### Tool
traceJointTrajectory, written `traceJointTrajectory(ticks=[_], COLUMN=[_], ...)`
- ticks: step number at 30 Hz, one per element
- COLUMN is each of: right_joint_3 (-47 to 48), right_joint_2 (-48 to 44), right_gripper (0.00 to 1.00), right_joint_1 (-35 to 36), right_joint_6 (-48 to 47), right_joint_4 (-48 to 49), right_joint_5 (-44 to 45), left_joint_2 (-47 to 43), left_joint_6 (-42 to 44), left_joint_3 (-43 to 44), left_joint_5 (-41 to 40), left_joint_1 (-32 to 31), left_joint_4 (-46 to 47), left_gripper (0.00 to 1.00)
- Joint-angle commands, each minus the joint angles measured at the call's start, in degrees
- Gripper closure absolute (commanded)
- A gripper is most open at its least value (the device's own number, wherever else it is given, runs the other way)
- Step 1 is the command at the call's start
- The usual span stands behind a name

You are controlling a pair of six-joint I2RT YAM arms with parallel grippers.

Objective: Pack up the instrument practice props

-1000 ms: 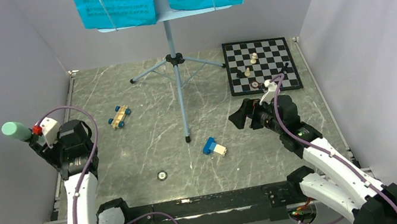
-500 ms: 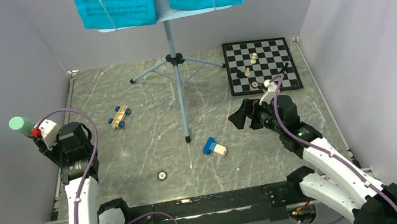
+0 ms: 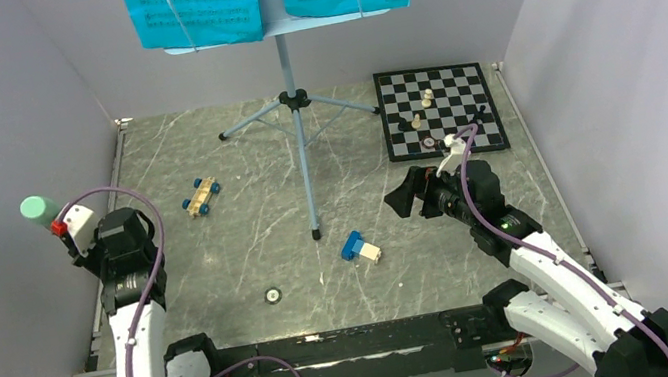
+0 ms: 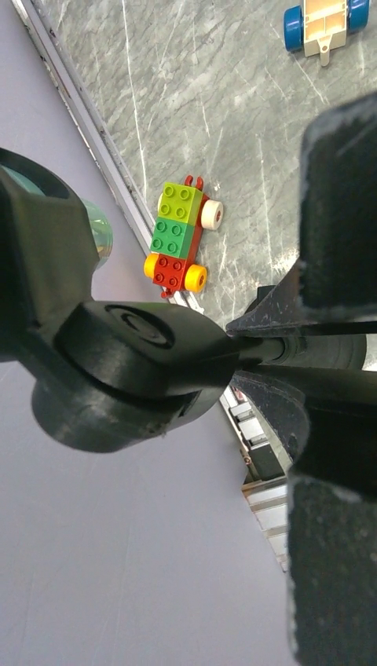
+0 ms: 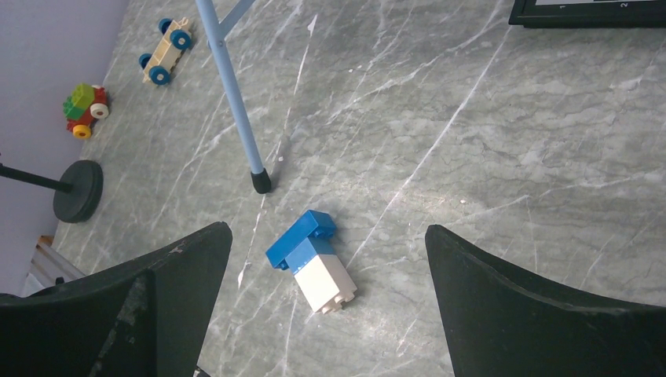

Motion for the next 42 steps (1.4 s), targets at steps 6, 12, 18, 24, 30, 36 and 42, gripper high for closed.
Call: traceJointTrajectory(ticks=[6, 12, 18, 24, 30, 36, 42], right_joint_3=[0.17, 0.46, -0.17, -0.05, 0.84, 1.97, 2.79], right_joint_2=[-0.95, -0.57, -1.47, -0.74, 0.60, 0.23, -0.10], right_gripper=[0.00, 0.00, 0.00, 0.00, 0.01, 0.01, 0.01], right_joint_1=[0.26, 0.33, 0.36, 0.46, 0.37, 0.84, 1.35], right_joint_6=[0.23, 0.33, 0.58, 0.59, 0.91, 1.29, 1.96], right_joint_4=[0.44, 0.35, 0.17, 0.55, 1.10, 0.18, -0.52], right_joint_5=[0.12, 0.07, 0.36, 0.13, -0.40, -0.15, -0.67], left_joint_2=[-2.47, -4.61, -6.56, -8.41, -9.93, -12.17, -16.71], left_joint_6=[-0.63, -0.48, -0.84, -1.60, -3.63, -6.65, -6.72], left_joint_3=[4.91, 8.40, 8.58, 10.72, 14.50, 14.32, 10.77], left_joint_5=[0.91, 3.36, 3.32, 5.73, 17.61, 28.32, 34.96], left_joint_1=[-0.17, -1.57, -2.94, -3.91, -4.46, -5.55, -10.47], left_joint_4=[-3.98, -6.02, -7.10, -8.22, -7.92, -6.75, -5.29], left_gripper=[1.00, 1.00, 1.00, 1.00, 1.00, 1.00, 1.00])
